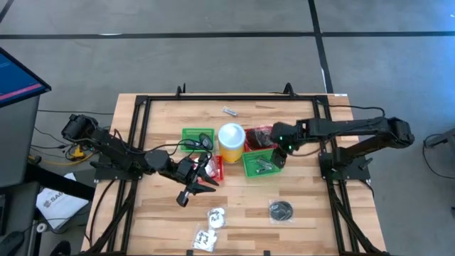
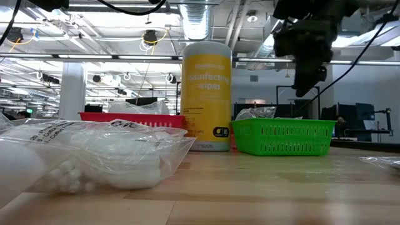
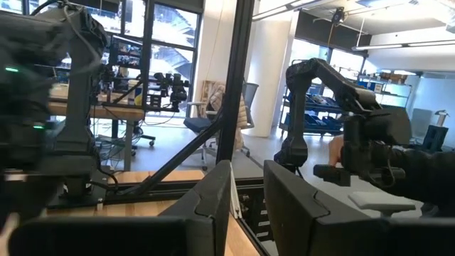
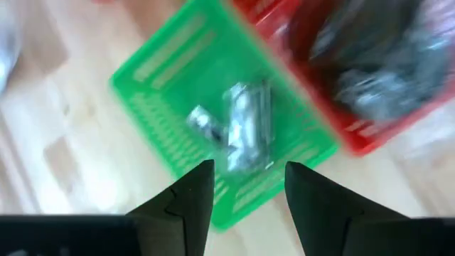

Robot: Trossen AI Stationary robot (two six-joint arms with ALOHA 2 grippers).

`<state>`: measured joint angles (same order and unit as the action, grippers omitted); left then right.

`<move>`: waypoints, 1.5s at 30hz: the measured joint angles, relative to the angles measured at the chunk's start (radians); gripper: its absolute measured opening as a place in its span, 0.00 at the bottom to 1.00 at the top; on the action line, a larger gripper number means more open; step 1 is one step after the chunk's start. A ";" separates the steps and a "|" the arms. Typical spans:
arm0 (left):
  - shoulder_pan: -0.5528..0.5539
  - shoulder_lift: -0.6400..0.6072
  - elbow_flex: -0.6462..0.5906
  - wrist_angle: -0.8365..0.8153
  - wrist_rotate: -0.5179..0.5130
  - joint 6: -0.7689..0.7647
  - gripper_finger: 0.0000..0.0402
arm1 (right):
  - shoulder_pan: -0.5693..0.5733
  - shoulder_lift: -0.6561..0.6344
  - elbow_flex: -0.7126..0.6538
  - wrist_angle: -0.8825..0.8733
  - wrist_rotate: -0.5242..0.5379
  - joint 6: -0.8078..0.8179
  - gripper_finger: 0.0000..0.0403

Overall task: Pick & Place Travel size toiletries
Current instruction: Put the black hair brush into the right red bin

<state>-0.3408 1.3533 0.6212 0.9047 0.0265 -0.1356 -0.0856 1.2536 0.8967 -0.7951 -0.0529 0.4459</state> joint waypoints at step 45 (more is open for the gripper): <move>0.000 0.000 0.000 0.000 0.000 -0.003 0.19 | 0.765 0.010 -0.085 0.051 0.157 0.642 0.35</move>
<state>-0.3408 1.3533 0.6212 0.9047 0.0269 -0.1387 0.6798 1.2640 0.8112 -0.7442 0.1038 1.0875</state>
